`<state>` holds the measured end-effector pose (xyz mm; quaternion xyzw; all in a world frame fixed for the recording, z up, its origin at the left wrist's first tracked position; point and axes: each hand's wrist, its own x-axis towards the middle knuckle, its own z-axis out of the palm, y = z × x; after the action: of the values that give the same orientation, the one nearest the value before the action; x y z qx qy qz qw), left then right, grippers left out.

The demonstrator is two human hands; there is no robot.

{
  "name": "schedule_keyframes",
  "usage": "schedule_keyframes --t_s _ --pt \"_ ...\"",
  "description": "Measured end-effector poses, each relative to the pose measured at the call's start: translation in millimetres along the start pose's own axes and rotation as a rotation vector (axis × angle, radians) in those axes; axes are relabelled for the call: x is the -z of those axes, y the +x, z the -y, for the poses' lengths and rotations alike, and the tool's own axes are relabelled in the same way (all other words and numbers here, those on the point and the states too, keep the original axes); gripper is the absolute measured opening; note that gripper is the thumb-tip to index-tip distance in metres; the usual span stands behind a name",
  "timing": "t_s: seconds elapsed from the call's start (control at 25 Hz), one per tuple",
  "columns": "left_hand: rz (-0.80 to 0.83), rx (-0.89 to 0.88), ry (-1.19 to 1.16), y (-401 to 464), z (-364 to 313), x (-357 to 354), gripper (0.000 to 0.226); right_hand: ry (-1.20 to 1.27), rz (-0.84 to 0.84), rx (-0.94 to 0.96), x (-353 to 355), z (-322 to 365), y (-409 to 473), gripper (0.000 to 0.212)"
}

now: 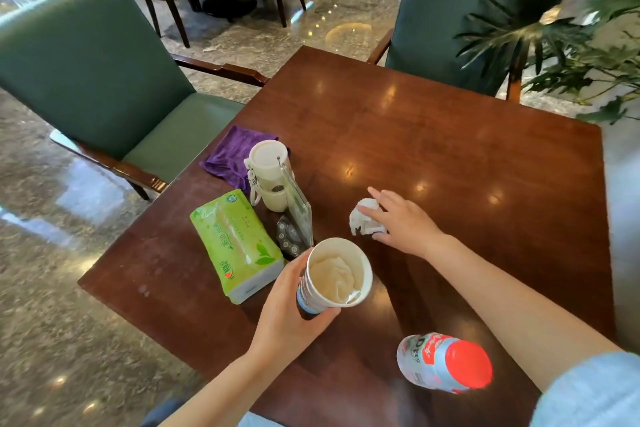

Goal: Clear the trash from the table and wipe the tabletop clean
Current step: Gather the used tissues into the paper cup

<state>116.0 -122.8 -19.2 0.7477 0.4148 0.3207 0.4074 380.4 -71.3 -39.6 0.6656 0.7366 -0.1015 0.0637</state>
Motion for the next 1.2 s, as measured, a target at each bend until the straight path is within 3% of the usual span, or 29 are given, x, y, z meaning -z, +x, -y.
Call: schedule_keyframes --t_s 0.2,0.4,0.52,0.8,0.92,1.12,1.2 --pt "-0.016 0.02 0.019 -5.0 4.5 6.5 0.077 -0.126 0.137 0.096 -28.5 -11.8 15.2 0.057" --pt "-0.008 0.026 0.041 -5.9 9.0 7.1 0.079 -0.077 -0.003 0.132 -47.3 -9.1 2.7 0.033" --pt "0.004 0.029 0.028 -2.8 7.7 4.0 0.075 0.034 -0.049 0.057 -52.9 -4.5 -15.0 0.032" --pt "0.05 0.01 -0.016 4.7 7.9 -12.6 0.078 0.544 -0.55 -0.052 39.5 11.0 -81.3 0.027" --pt "0.066 -0.004 -0.056 8.8 0.2 -19.6 0.079 0.618 -0.622 -0.095 85.1 32.6 -119.3 0.026" --pt "0.093 -0.068 -0.171 12.5 -15.2 -21.2 0.075 0.324 -0.643 -0.265 91.7 92.8 -144.9 0.032" --pt "0.121 -0.085 -0.197 12.7 -17.1 -19.8 0.075 0.228 -0.638 -0.248 78.2 109.3 -137.6 0.021"
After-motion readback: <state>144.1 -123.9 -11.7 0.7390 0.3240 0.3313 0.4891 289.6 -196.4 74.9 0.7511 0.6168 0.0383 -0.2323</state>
